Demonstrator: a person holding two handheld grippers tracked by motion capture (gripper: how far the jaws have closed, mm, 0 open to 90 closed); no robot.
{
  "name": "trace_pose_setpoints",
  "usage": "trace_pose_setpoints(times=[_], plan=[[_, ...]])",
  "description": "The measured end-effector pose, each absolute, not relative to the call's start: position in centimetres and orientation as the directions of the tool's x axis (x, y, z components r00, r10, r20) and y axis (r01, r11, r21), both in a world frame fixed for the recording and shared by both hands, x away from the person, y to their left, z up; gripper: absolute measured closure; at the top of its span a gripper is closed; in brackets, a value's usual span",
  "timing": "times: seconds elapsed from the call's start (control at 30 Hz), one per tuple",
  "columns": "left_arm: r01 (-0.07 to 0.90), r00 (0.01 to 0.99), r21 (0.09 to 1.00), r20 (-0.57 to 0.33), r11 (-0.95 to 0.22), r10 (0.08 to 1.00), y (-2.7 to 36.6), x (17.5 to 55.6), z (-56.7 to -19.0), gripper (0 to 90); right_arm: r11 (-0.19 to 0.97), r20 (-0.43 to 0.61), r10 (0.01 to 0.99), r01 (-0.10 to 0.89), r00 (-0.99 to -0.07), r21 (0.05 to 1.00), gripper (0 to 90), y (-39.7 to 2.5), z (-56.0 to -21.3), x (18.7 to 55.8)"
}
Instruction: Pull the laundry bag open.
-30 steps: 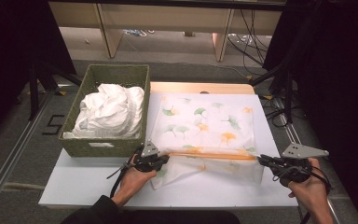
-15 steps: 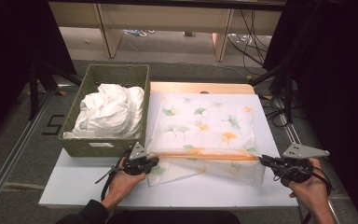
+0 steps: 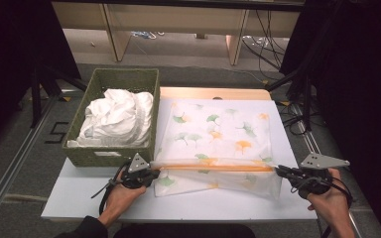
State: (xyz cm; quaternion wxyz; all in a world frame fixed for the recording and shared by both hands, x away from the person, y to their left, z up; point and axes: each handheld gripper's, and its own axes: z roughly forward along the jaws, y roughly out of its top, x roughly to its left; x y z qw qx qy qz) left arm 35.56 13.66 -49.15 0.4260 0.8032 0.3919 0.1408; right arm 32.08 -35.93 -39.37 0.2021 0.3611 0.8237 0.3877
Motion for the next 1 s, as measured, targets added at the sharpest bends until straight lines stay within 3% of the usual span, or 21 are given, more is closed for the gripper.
trace_pose_setpoints(times=[0.17,0.57,1.0], plan=[[0.509,0.649,0.787,-0.084,-0.349,0.756,14.6,35.4,-49.2,89.4,0.426,-0.037,0.759,0.453,-0.650,0.783,85.9,-36.1,-39.4,32.0],[0.537,0.632,0.780,-0.121,-0.321,0.765,15.3,35.0,-49.6,89.3,0.417,-0.008,0.775,0.502,-0.632,0.758,85.9,-36.8,-40.6,32.3],[0.528,0.689,0.778,-0.158,-0.341,0.708,14.3,32.8,-48.9,89.3,0.435,0.003,0.797,0.578,-0.604,0.690,85.7,-38.5,-43.4,33.1]])
